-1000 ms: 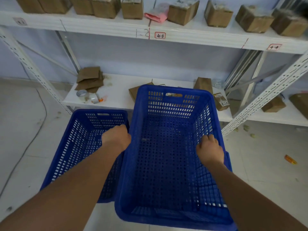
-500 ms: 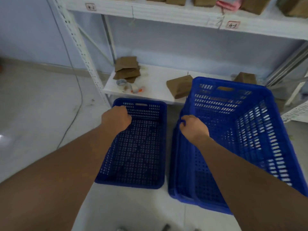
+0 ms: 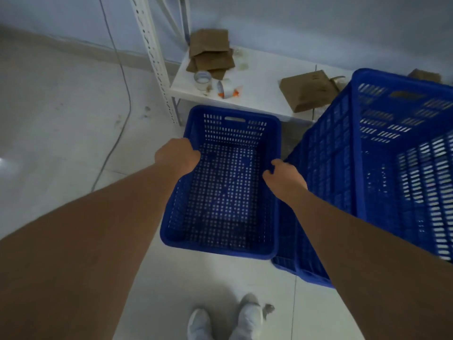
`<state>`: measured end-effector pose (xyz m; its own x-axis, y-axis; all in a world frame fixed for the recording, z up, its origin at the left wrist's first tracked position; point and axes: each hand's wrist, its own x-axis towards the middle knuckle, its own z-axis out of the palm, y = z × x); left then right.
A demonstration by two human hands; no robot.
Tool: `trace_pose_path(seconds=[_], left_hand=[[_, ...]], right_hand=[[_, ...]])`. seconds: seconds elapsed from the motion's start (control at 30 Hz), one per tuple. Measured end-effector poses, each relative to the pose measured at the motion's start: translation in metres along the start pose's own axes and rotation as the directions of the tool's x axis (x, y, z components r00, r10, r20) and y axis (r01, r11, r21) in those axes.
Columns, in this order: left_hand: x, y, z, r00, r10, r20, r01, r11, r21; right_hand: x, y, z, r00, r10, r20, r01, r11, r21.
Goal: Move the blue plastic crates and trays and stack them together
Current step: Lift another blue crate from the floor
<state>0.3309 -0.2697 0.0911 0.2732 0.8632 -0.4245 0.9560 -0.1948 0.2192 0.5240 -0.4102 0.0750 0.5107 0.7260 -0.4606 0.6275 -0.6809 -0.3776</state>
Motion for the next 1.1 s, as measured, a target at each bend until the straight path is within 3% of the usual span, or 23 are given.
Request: trace_pose_path(seconds=[0.17,0.4,0.73,0.83,1.0,1.1], left_hand=[[0.043,-0.009,0.060,0.994,-0.036,0.106,0.045,0.995,-0.086],[0.099,-0.024,0.140,0.978,-0.162,0.132,0.183,0.970,-0.163],[0.140,-0.064,0.242,0.952,-0.302,0.051,0.303,0.953,-0.012],[0.152,-0.078,0.259,0.939,-0.343,0.015,0.343,0.939,0.031],[0.168,-0.092,0.271,0.892,-0.448,-0.057,0.435,0.886,-0.162],[0.175,-0.099,0.264,0.825,-0.561,-0.062,0.522,0.800,-0.298]], right_hand=[[0.047,0.027,0.037,0.996,0.072,0.053,-0.074,0.997,0.027],[0.109,0.078,0.093,0.996,0.086,0.036,-0.087,0.995,0.045],[0.147,0.141,0.183,0.938,0.340,0.072,-0.342,0.940,0.019],[0.162,0.147,0.198,0.904,0.423,0.063,-0.427,0.901,0.080],[0.181,0.151,0.212,0.851,0.514,-0.109,-0.476,0.841,0.257],[0.186,0.157,0.210,0.783,0.613,-0.103,-0.537,0.751,0.385]])
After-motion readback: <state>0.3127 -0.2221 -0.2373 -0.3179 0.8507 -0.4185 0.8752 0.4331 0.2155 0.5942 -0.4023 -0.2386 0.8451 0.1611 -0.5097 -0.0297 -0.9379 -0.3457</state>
